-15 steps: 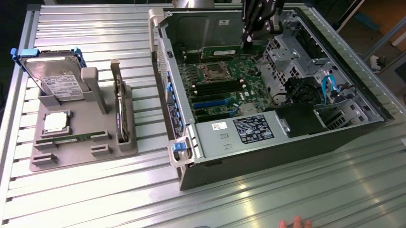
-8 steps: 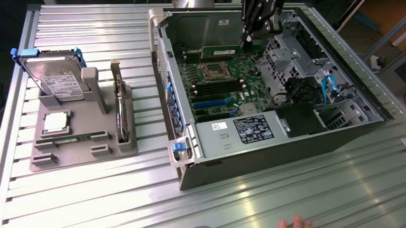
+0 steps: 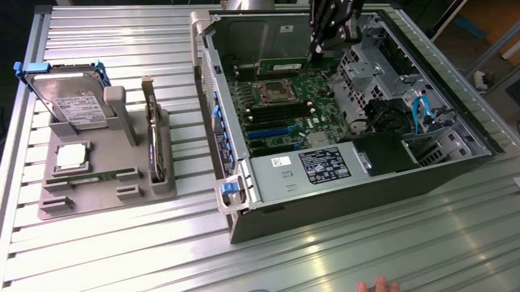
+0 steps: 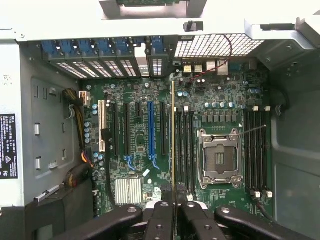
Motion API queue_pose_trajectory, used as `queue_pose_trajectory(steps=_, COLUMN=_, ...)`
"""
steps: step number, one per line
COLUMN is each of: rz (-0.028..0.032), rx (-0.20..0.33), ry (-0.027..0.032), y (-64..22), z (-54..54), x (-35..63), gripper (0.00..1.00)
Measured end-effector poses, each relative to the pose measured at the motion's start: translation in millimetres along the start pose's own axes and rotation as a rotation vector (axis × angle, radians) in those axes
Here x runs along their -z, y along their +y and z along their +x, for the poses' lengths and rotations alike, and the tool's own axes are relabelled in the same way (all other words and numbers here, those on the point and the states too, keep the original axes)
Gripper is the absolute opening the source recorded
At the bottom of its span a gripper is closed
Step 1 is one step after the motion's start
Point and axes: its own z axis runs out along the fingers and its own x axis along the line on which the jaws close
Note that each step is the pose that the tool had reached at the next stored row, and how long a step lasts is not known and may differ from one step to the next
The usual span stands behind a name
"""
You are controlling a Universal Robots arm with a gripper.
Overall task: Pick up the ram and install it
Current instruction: 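Pick up the ram and move it above insertion slot, then insert the ram into the slot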
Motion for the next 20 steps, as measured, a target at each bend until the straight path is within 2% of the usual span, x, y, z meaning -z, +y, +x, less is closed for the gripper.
queue_pose_trajectory(steps=2, rz=-0.0001, rx=0.0, ry=-0.0041, y=0.0, z=0.0, x=0.0, gripper=0.12)
queue_pose_trajectory(steps=16, rz=-0.0002, rx=0.0, ry=-0.0043, y=-0.1, z=-0.4, x=-0.5, gripper=0.12)
queue_pose_trajectory(steps=20, rz=-0.0002, rx=0.0, ry=-0.0042, y=0.0, z=-7.4, x=-2.6, gripper=0.12)
